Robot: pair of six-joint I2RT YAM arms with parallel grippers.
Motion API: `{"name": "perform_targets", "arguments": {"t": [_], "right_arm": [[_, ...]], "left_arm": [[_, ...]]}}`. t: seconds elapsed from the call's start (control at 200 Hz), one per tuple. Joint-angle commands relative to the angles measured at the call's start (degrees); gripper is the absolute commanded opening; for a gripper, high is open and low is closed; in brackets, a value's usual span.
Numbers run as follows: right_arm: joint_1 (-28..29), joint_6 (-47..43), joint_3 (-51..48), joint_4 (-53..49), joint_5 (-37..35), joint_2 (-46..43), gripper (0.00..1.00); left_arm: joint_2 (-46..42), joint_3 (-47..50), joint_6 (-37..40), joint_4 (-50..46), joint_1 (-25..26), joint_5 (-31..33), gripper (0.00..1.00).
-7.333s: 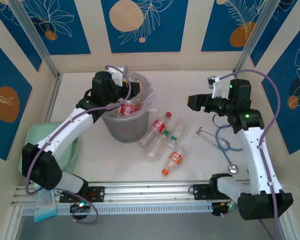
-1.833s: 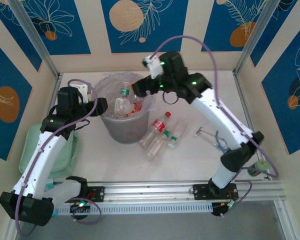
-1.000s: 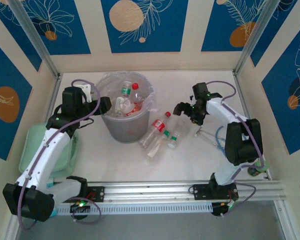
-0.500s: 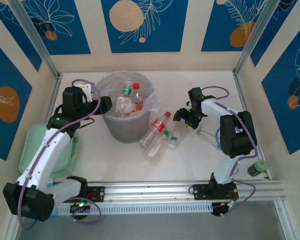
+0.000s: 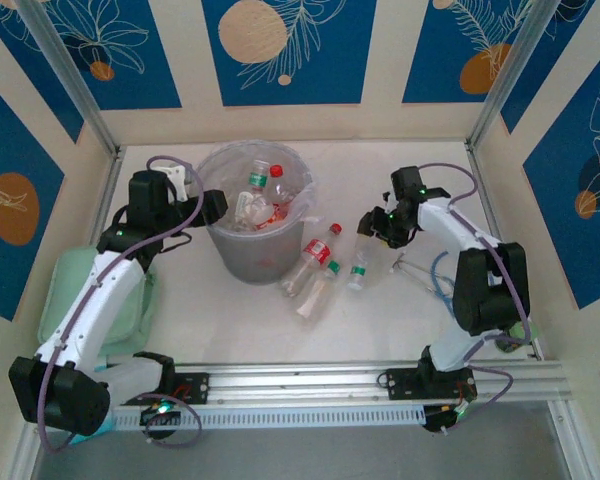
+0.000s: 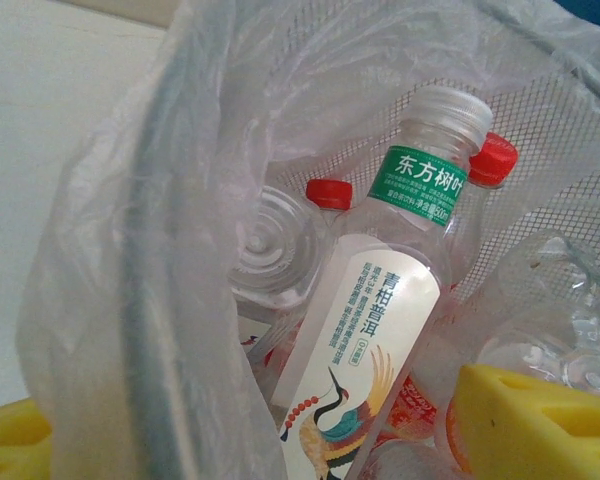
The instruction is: Put the plastic bottles in the bin
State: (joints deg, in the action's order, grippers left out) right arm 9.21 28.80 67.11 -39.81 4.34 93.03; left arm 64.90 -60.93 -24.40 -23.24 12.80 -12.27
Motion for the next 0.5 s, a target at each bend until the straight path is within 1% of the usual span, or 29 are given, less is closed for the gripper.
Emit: {"name": "perform_targets", "arguments": {"t": [0.0, 0.215, 0.275, 0.355, 0.43, 0.495], "right_arm": [[-0.6, -2.2, 1.8, -4.7, 1.3, -3.7, 0.43], [-2.2, -0.9, 6.4, -7.1, 5.9, -13.7, 0.39], [-2.3, 0.7, 8.5, -6.6, 8.0, -16.8, 0.36], [-2.1, 3.7, 10.7, -3.2, 12.2, -20.6, 0.30], [-1.7, 7.5, 12.1, 1.8, 15.3, -23.6, 0.30], [-0.1, 10.3, 12.9, 7.1, 15.9, -25.6, 0.28]], "left_arm": [[0.5, -0.4, -1.0, 0.6, 0.9, -1.3, 0.77], [1.1, -0.2, -0.6, 0.6, 1.0, -2.0, 0.77], [1.2, 0.0, -1.2, 1.0, 1.0, -2.0, 0.77], [1.3, 0.5, -1.8, 2.0, 1.0, -2.4, 0.77], [1.4, 1.0, -2.3, 3.0, 1.0, -3.5, 0.77], [1.4, 1.7, -2.9, 4.0, 1.3, -4.1, 0.77]]}}
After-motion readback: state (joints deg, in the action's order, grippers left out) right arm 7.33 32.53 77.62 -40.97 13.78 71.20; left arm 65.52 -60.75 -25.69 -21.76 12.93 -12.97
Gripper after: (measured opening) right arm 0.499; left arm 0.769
